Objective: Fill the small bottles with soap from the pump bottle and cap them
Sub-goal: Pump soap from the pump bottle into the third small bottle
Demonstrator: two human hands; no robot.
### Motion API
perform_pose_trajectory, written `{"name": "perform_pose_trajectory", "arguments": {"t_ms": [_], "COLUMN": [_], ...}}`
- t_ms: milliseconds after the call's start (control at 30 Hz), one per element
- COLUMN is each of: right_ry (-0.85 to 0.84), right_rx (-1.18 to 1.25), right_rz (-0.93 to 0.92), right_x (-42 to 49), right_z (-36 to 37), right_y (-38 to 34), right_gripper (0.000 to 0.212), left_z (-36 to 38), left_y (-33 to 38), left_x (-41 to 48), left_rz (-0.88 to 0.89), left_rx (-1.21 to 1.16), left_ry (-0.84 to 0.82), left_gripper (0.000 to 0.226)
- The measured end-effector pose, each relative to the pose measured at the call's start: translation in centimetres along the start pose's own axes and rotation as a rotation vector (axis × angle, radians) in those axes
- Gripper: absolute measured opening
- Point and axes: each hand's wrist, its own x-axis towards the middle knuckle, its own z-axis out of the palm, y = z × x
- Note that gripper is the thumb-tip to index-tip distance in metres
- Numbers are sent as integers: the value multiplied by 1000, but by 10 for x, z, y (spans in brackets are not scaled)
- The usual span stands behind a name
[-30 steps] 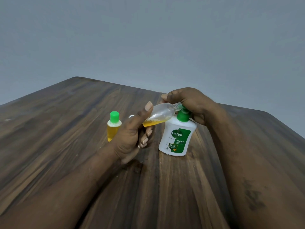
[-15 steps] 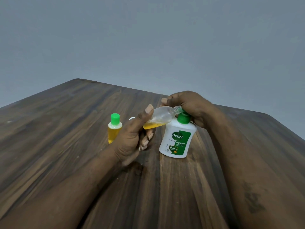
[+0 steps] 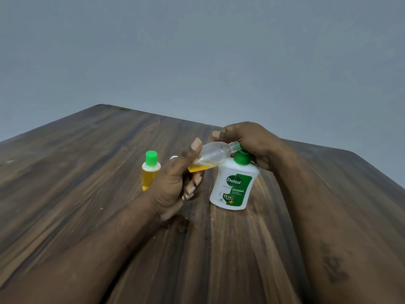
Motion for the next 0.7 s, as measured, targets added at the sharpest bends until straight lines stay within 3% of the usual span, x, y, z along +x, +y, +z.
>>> {"name": "perform_pose_trajectory", "arguments": {"t_ms": [300, 633, 700], "right_ry": [82, 6, 21], "right_rx": [-79, 34, -20], "right_rz": [-164, 0, -18], "right_x": [0, 3, 3], "right_z": [-10, -2, -3], "right_y": [-5, 3, 2], "right_gripper": [25, 18, 22], "left_z": [1, 4, 3], "left_y": [-3, 6, 7], "left_x": [3, -7, -7], "left_rz": [43, 29, 28], "left_rx": [15, 0, -2], "left_ry": [-23, -19, -33], "left_gripper": [57, 44, 56]}}
